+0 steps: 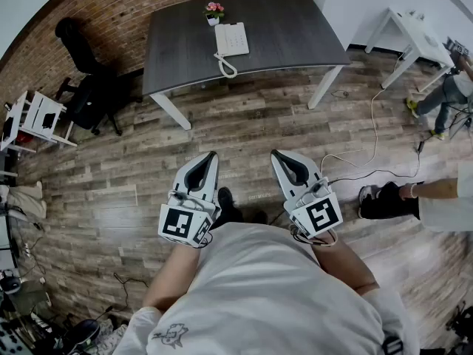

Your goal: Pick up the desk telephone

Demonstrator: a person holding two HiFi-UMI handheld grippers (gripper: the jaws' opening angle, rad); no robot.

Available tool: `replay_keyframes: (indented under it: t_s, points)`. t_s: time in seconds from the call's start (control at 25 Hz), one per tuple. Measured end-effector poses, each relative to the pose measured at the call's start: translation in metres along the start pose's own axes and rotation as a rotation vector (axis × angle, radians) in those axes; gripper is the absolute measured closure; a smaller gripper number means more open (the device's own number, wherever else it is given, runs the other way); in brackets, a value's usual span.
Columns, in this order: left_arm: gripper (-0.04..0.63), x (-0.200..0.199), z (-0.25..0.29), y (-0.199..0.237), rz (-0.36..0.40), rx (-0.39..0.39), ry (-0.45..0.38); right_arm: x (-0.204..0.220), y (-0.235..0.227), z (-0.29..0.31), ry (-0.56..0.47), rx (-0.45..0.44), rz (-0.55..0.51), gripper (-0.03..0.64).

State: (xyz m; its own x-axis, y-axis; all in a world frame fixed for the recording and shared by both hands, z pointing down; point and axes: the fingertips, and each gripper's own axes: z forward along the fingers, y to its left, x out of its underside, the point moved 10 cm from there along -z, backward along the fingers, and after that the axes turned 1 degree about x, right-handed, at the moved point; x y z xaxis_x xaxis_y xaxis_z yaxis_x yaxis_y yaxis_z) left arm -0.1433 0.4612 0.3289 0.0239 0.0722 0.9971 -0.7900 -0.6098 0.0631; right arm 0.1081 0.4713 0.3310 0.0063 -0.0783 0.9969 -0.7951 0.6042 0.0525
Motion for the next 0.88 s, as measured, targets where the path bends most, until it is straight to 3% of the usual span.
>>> replay_keyframes:
  t_s: [0.72, 0.8, 0.88]
  points:
    - [0.567, 0.008, 0.015, 0.054, -0.046, 0.017, 0.015, 0.006, 0.005, 0.056, 0.025, -0.019, 0.013, 0.611]
    - [0.542, 0.01, 0.018, 0.065, -0.049, 0.031, 0.017, 0.009, 0.008, 0.069, 0.034, -0.021, 0.038, 0.573]
    - [0.471, 0.012, 0.021, 0.079, -0.052, 0.052, 0.015, 0.013, 0.007, 0.084, 0.046, -0.013, 0.036, 0.506]
